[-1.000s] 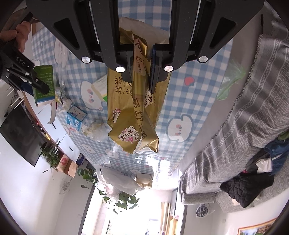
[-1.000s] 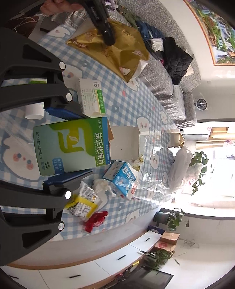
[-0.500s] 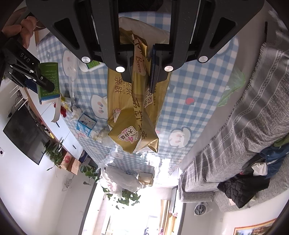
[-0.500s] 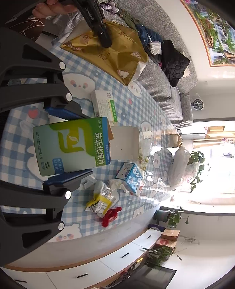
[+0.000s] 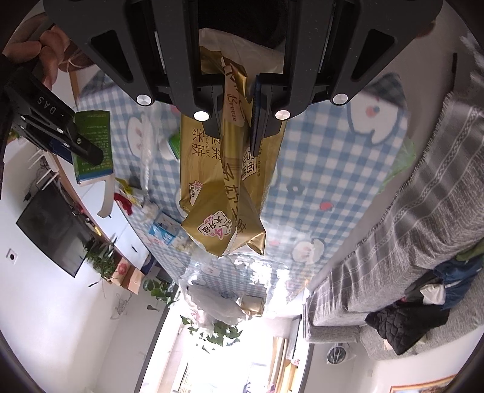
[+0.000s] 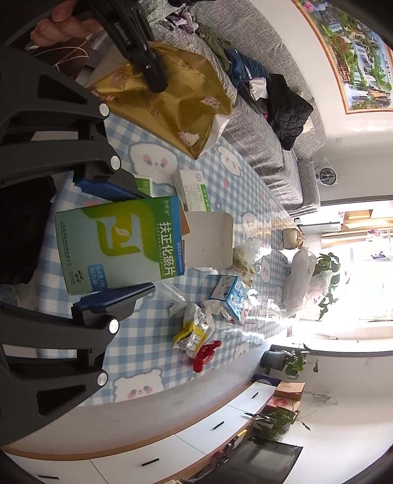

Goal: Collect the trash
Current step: 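Lift the gold bag and green box and carry both toward the black bin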

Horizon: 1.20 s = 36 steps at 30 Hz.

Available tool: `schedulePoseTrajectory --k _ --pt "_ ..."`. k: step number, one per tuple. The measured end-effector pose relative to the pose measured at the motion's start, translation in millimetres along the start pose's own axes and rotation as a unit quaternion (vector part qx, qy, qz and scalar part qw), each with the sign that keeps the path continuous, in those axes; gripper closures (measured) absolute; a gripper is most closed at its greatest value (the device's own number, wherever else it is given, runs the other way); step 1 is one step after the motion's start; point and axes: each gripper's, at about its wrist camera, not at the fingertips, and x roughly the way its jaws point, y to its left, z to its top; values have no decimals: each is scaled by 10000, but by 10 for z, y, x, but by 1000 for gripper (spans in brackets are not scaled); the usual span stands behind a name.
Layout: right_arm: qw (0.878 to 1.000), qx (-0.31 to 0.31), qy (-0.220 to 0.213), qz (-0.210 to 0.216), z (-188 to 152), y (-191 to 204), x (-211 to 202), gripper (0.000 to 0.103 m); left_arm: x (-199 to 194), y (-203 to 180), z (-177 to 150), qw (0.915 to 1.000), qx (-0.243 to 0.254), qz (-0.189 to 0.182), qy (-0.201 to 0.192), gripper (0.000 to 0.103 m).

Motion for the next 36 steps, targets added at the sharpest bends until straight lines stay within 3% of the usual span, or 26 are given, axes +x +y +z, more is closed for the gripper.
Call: schedulePoseTrajectory --k 24,36 --pt "9993 -49 320 198 -934 180 -729 55 -648 -275 -941 9991 195 -176 331 93" --pt "9950 11 969 247 -1479 247 -604 55 -460 -265 -1467 9961 110 -16 872 93"
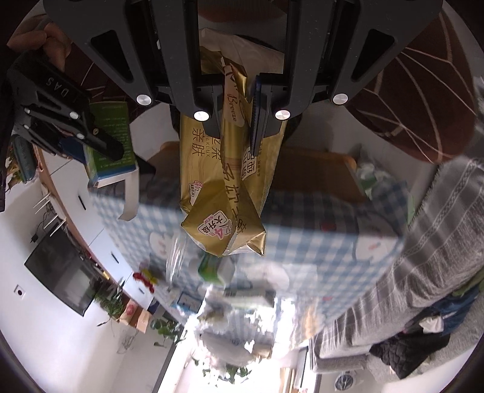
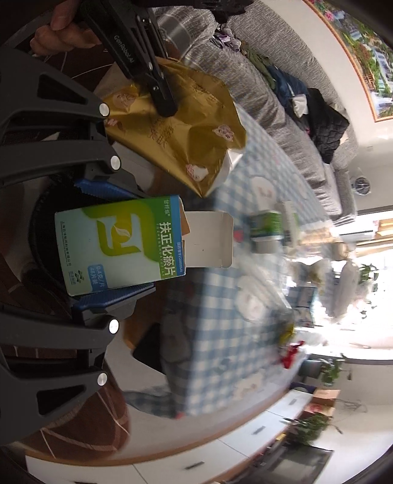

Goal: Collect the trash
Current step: 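Lift the gold bag and green box and carry both toward the black bin, then open the left tool to drop the gold bag into the black bin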

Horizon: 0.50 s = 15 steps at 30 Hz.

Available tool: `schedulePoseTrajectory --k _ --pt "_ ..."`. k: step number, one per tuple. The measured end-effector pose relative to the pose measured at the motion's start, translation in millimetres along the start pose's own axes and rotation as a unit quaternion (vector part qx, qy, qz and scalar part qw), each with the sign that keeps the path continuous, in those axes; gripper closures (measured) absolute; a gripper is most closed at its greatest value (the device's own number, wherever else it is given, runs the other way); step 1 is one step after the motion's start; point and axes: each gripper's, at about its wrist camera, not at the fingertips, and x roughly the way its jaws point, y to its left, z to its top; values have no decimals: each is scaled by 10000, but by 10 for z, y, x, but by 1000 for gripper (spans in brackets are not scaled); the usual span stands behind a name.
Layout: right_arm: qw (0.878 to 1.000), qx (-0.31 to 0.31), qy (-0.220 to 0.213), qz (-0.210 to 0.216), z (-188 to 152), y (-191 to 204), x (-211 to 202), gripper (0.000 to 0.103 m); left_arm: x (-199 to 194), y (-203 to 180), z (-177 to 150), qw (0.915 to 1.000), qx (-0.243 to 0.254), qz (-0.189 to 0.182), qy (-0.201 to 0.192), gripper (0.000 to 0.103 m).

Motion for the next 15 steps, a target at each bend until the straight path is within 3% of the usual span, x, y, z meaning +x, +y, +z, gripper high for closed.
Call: schedulePoseTrajectory --k 15 --pt "9960 102 853 -244 -359 -20 718 55 678 77 -275 9962 -233 -93 834 93"
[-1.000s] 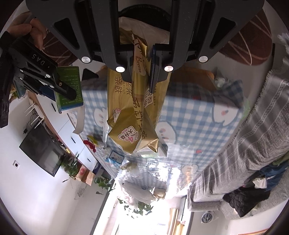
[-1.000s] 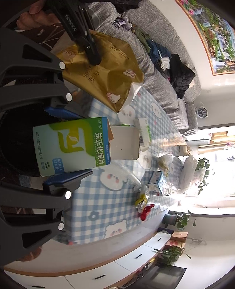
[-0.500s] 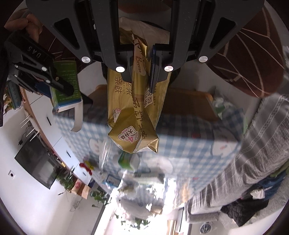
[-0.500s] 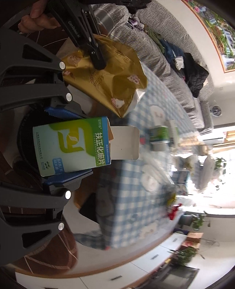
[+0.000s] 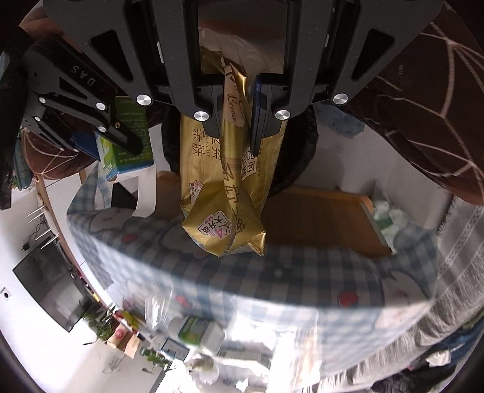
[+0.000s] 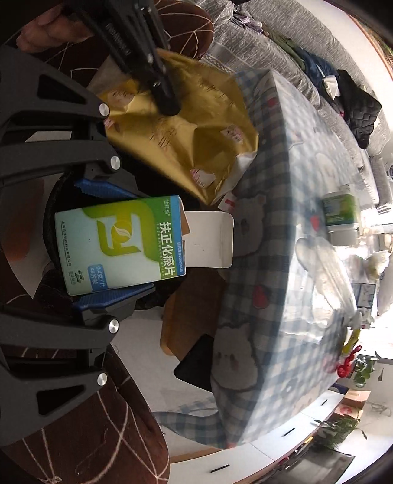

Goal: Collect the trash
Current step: 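Open the left tool to drop the gold bag into the black bin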

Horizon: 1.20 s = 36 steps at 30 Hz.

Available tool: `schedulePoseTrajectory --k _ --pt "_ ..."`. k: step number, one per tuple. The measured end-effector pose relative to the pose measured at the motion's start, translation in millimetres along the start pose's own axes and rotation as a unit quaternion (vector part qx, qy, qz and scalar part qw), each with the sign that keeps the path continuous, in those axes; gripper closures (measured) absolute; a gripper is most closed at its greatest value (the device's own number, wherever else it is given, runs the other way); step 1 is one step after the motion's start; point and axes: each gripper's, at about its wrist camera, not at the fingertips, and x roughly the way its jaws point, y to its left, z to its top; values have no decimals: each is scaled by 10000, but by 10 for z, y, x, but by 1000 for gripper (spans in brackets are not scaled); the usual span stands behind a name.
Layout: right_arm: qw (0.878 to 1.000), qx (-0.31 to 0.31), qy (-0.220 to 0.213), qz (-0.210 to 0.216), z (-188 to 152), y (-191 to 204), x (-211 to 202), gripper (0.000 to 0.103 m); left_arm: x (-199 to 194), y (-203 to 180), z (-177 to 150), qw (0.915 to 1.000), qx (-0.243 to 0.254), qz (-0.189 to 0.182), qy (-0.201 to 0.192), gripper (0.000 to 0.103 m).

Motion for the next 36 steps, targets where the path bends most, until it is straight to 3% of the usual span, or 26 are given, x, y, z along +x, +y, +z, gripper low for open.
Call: schedulePoseTrajectory --k 8,25,28,30,36 --pt "9996 149 227 24 3 -11 177 55 285 -22 10 9996 -41 160 248 93" --pt "9984 547 38 -147 33 -330 44 55 740 -347 8 9977 294 261 559 91" --pt "9982 574 14 -172 18 -359 22 55 795 -386 -22 9970 402 242 617 84" --pt "9980 594 -12 -202 12 -374 8 55 781 -399 -43 9969 455 195 607 69" --pt "9981 556 -37 -244 2 -310 -13 54 570 -299 -36 9980 423 314 344 40"
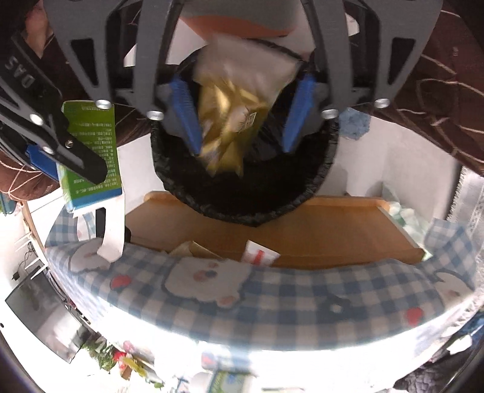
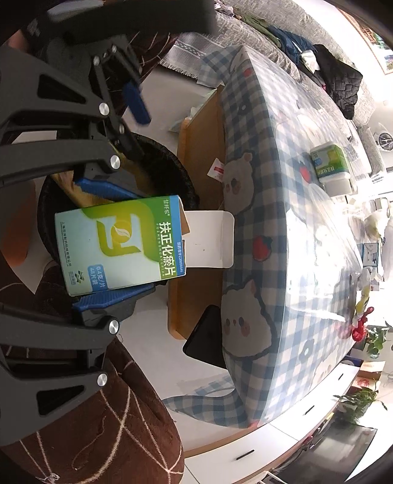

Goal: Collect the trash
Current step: 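Open the left tool to drop the gold bag into the black bin, then open the right tool to drop the green medicine box into the bin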

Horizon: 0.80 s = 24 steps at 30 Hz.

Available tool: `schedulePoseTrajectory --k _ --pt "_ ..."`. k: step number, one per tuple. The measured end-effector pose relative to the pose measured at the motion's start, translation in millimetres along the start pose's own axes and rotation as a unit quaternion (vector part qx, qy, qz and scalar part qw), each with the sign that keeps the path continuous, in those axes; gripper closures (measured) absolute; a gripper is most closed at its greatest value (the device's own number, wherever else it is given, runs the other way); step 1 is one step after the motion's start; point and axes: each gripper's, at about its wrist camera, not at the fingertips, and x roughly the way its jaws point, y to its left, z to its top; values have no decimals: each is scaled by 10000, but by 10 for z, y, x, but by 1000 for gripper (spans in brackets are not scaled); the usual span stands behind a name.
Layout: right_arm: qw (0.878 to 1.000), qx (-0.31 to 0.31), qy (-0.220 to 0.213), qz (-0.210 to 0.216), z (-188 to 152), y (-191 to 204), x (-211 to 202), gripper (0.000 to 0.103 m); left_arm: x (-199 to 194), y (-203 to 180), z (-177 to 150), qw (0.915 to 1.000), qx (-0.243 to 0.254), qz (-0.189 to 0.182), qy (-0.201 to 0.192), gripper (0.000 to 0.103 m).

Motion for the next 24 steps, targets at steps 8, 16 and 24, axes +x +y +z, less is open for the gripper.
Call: schedulePoseTrajectory --k 8,16,24 --pt "9996 -212 151 110 -27 201 109 54 -296 308 -12 9992 -351 -8 -166 15" --pt "9988 -349 316 145 -47 359 224 54 -404 525 -32 9983 -482 192 -261 6" --pt "9979 -491 399 148 -86 427 261 53 -350 586 -19 9978 -565 246 -225 6"
